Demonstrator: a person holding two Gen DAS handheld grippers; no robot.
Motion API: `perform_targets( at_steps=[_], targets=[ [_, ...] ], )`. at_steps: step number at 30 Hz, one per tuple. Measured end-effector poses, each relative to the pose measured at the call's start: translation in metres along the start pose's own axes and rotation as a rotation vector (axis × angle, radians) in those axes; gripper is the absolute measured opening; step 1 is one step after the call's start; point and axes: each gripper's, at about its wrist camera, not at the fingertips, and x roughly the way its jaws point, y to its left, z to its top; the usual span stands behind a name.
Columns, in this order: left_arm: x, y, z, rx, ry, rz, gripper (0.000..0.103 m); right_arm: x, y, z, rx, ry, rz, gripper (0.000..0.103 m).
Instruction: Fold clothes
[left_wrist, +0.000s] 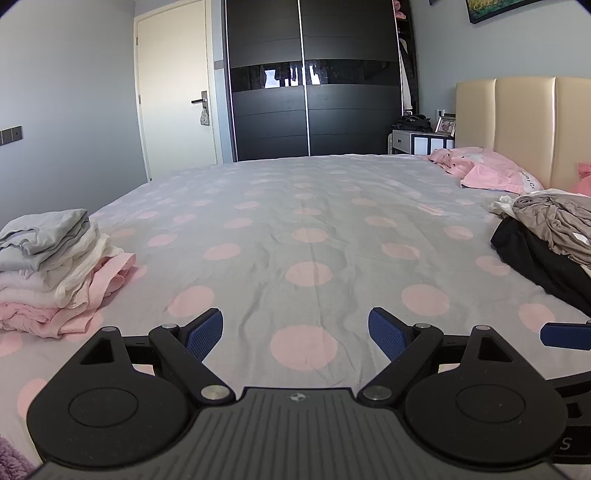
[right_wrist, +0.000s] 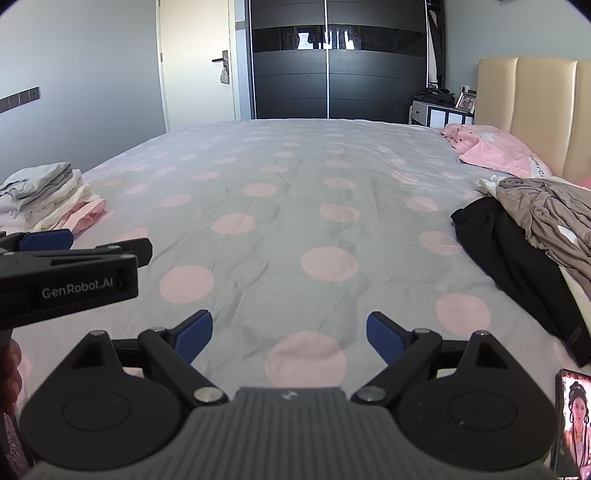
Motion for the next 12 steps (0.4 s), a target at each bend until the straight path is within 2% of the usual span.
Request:
perform_targets(
  at_steps=[12],
  targets=[
    [-0.0044, 0.0017, -0.0006, -0.003, -0.021, -0.003, 0.087, -0.001, 0.0004, -0.0006, -0.003, -0.001, 0.001, 0.092]
  ],
)
